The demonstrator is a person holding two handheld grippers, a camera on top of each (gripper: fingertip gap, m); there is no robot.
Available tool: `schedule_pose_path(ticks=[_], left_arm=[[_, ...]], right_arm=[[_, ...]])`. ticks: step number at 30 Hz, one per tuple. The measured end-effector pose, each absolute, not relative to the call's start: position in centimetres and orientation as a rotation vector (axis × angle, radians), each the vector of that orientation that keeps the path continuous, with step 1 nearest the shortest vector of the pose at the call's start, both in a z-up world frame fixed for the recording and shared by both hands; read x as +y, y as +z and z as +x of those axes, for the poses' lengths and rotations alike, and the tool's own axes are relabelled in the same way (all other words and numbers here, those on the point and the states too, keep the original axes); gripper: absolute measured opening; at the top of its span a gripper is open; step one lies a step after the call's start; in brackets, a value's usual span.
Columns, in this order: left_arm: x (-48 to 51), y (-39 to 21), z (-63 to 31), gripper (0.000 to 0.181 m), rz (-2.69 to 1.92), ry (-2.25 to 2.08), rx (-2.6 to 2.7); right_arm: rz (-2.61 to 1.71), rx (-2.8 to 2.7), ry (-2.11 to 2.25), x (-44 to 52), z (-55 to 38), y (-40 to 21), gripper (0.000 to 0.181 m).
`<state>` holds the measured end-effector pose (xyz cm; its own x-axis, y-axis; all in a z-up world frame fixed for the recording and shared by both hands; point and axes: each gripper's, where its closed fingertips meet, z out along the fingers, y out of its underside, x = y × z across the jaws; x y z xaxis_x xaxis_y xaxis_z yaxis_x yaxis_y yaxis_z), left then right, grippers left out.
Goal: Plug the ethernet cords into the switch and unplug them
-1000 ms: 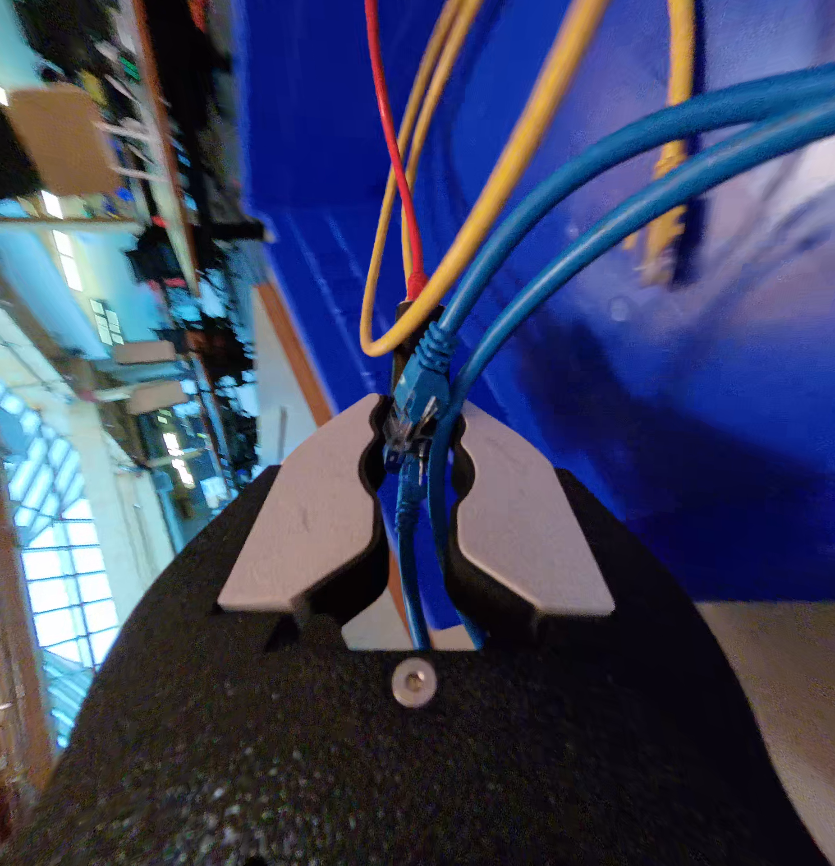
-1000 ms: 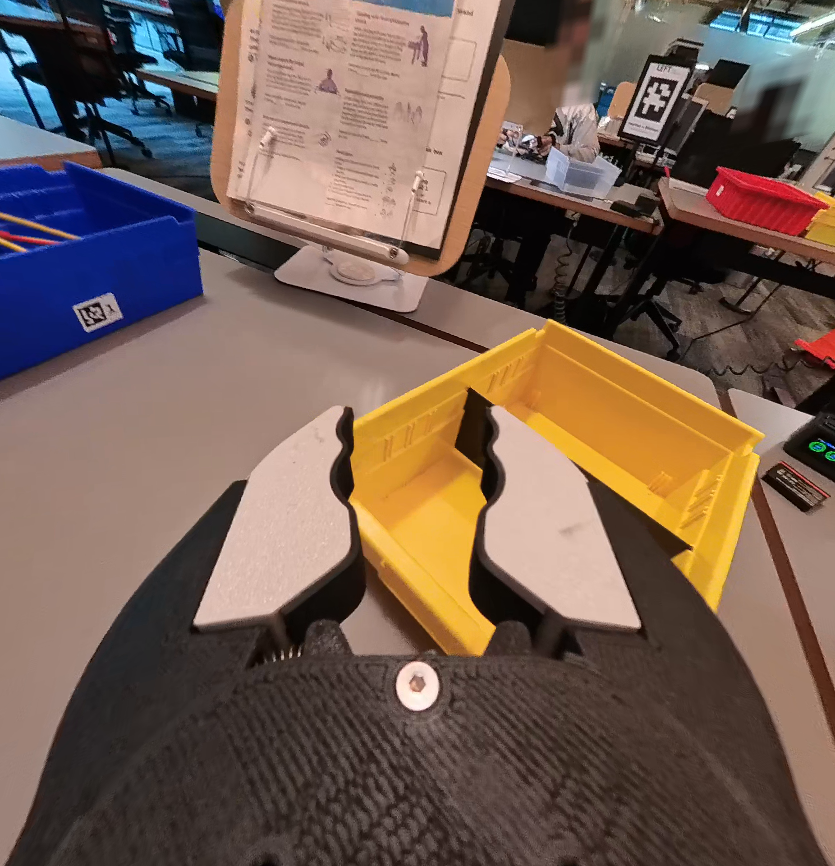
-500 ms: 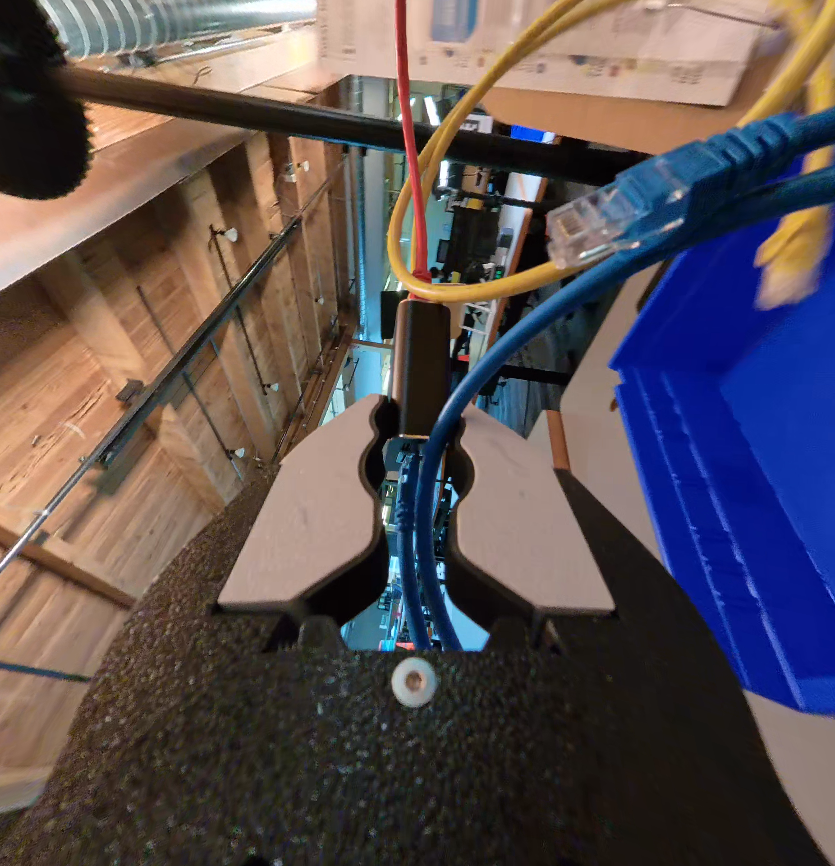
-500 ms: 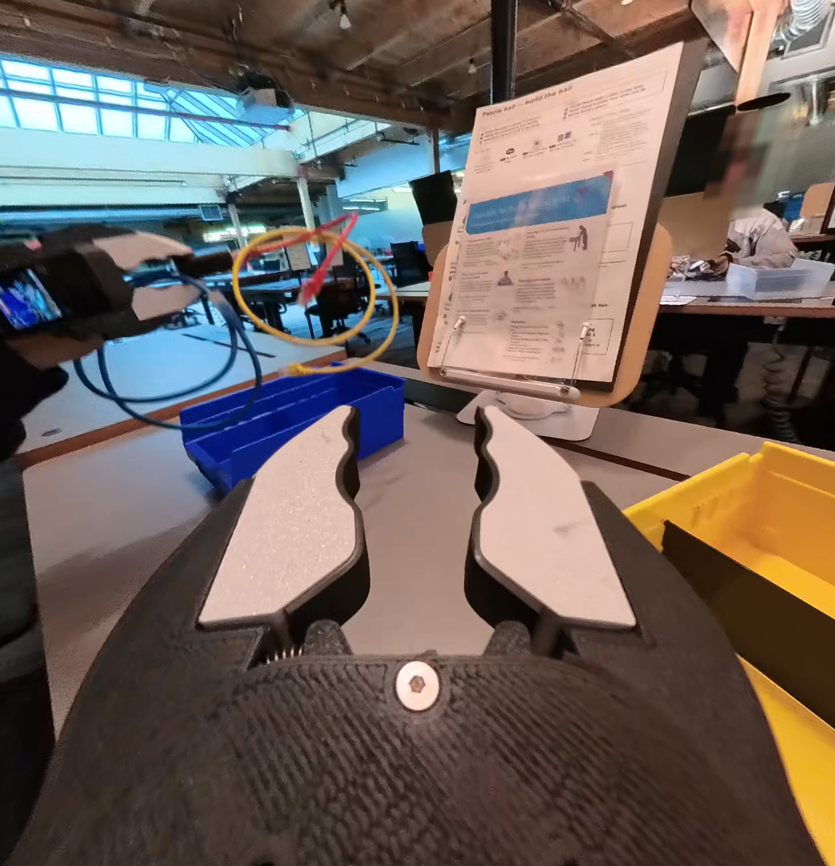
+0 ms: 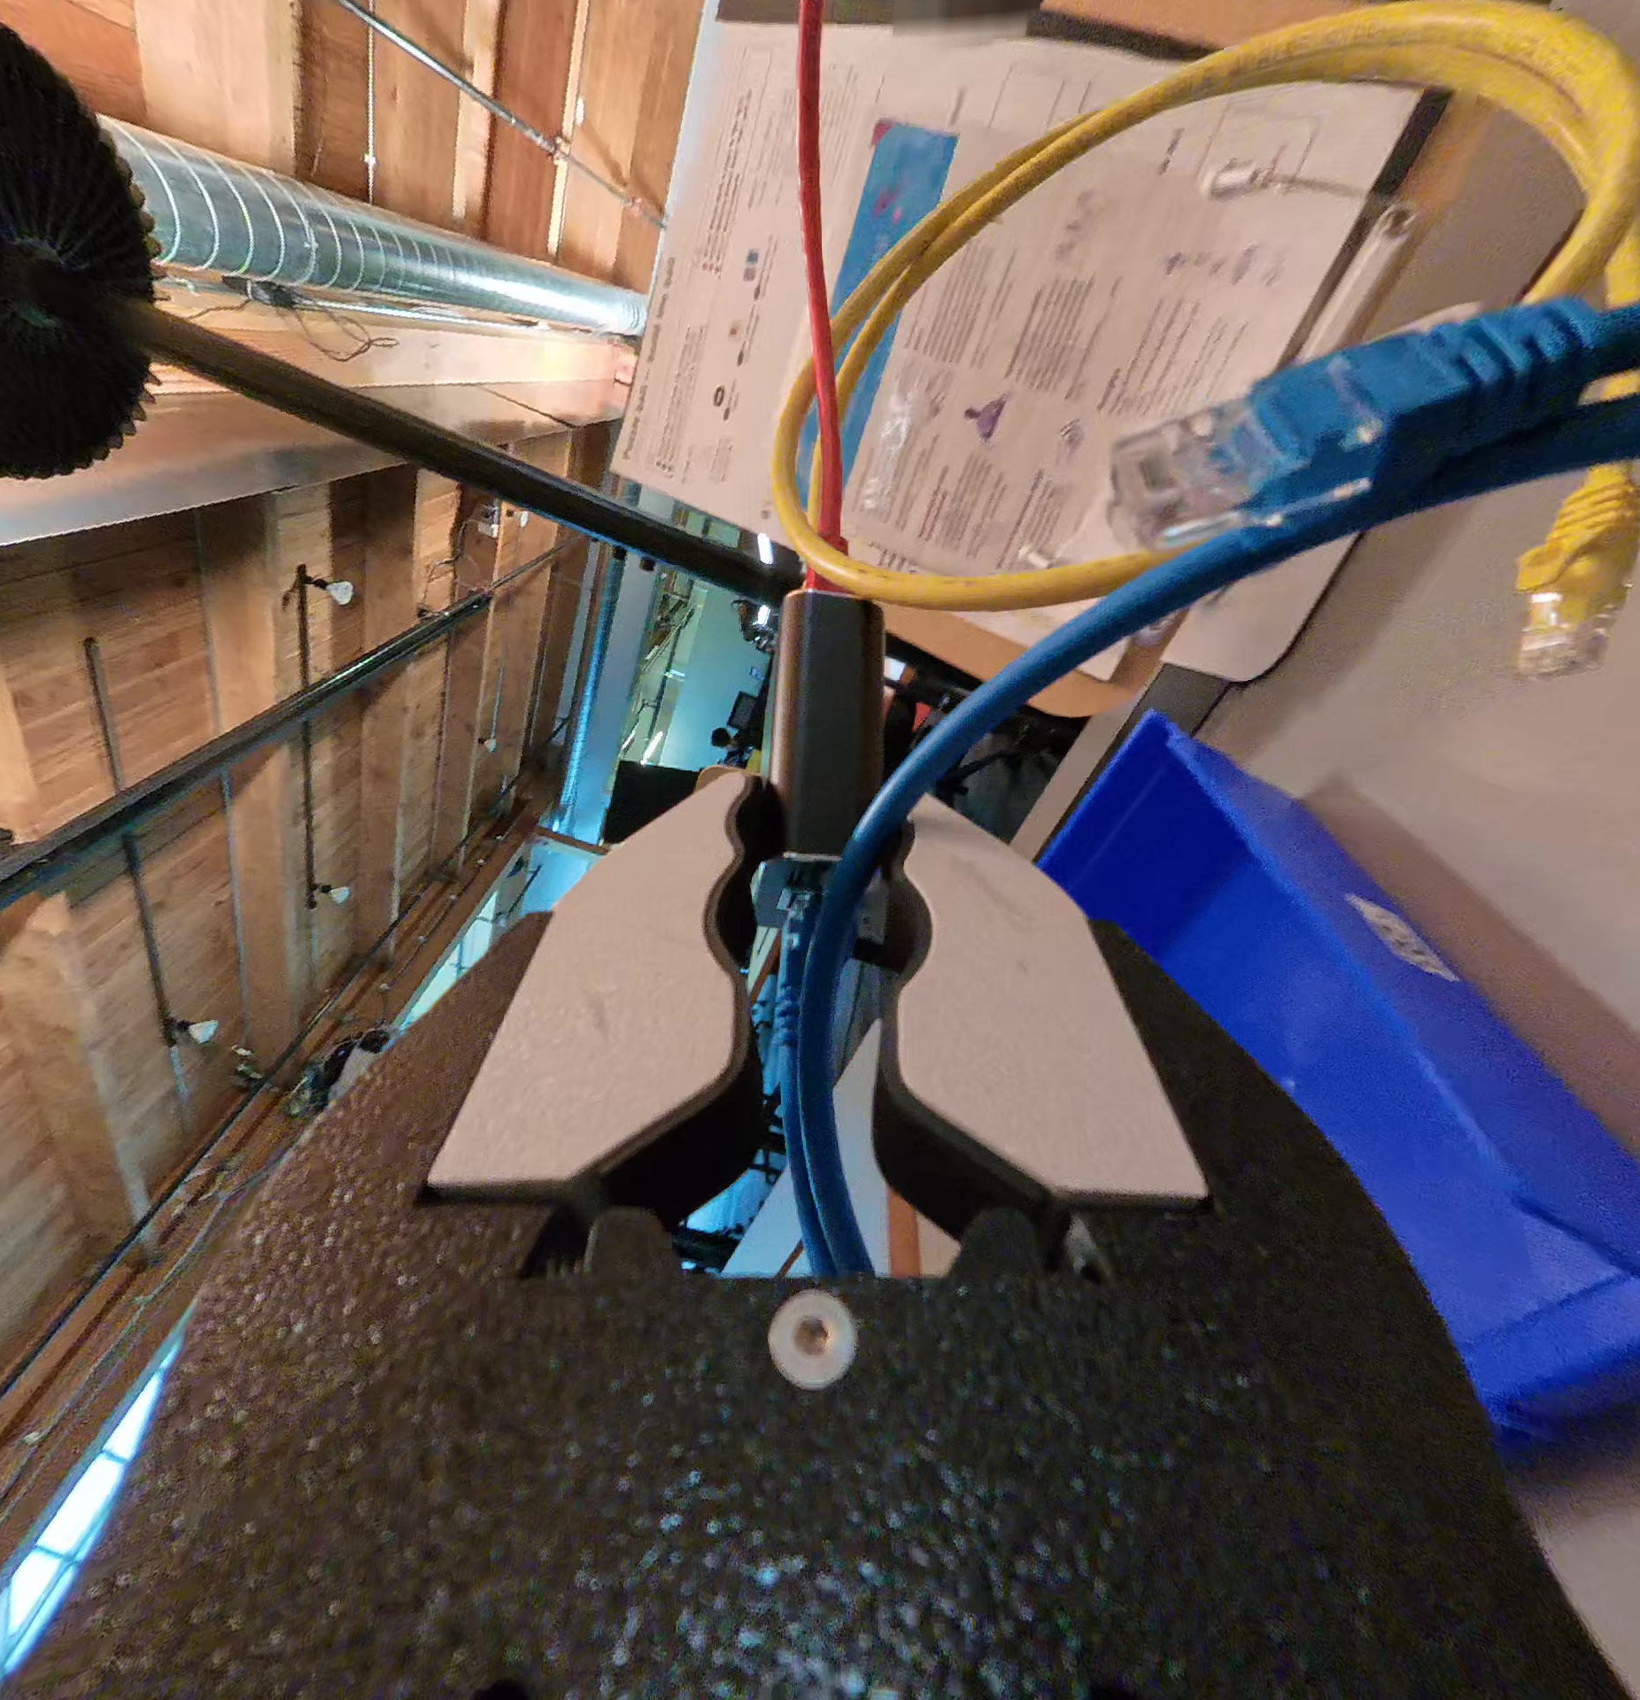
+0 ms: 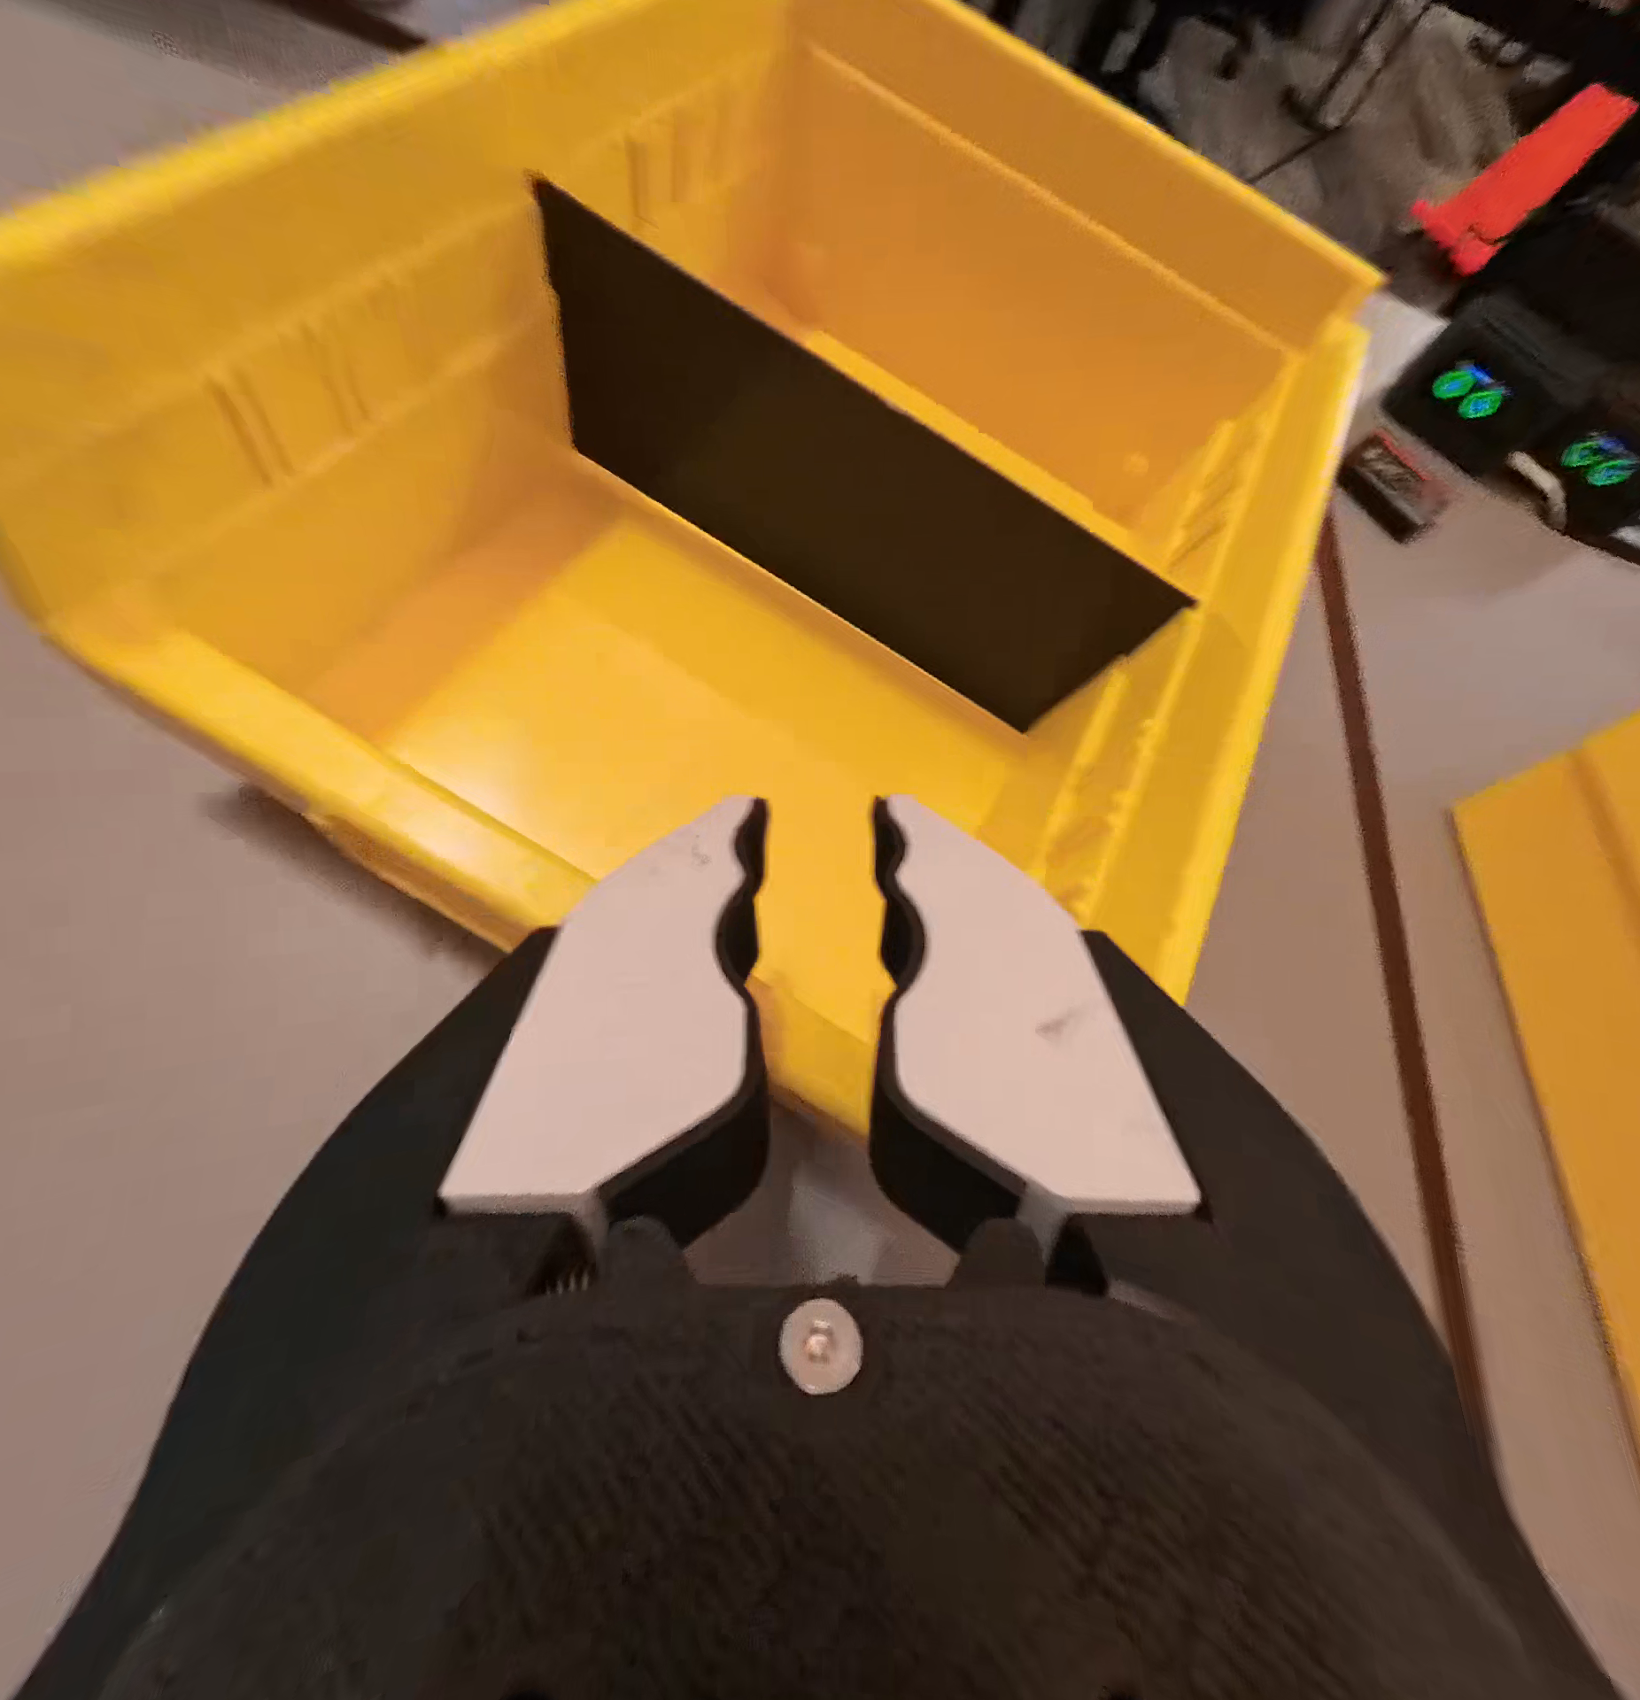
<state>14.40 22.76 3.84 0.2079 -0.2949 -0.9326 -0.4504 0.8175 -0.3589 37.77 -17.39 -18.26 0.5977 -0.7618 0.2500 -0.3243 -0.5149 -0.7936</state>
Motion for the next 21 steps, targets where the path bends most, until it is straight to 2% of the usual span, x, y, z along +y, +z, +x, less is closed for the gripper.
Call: schedule_pose_path(ticks=[4, 5, 8, 10, 14, 18, 21], left_arm=[[20.8, 1.6, 14.4, 0.023, -0.669, 0.046, 1.419], [20.4, 1.1, 14.3, 0.023, -0.672, 0.029, 1.428], [19.4, -0.5, 14.4, 0.023, -0.659, -0.012, 1.456], [18.8, -1.4, 14.5, 0.023, -0.633, -0.018, 1.474], [18.1, -2.3, 15.0, 0.023, -0.567, -0.032, 1.452], [17.0, -2.7, 15.5, 0.023, -0.456, -0.038, 1.409], [15.8, -3.5, 15.5, 0.023, -0.325, -0.013, 1.412]], right_arm=[[-1.930, 1.072, -0.975, -22.2, 41.0, -18.2, 0.015], [-1.886, 1.099, -0.970, -22.9, 41.6, -18.2, 0.027], [-1.923, 1.102, -0.914, -23.9, 41.6, -18.9, 0.035], [-1.960, 1.083, -0.917, -23.8, 40.6, -17.7, 0.053], [-1.835, 0.762, -0.717, -16.4, 35.6, -10.4, 0.072], [-1.474, 0.218, -0.152, -5.2, 23.8, -1.0, 0.078], [-1.358, 0.086, -0.046, -3.4, 18.6, 3.3, 0.077]])
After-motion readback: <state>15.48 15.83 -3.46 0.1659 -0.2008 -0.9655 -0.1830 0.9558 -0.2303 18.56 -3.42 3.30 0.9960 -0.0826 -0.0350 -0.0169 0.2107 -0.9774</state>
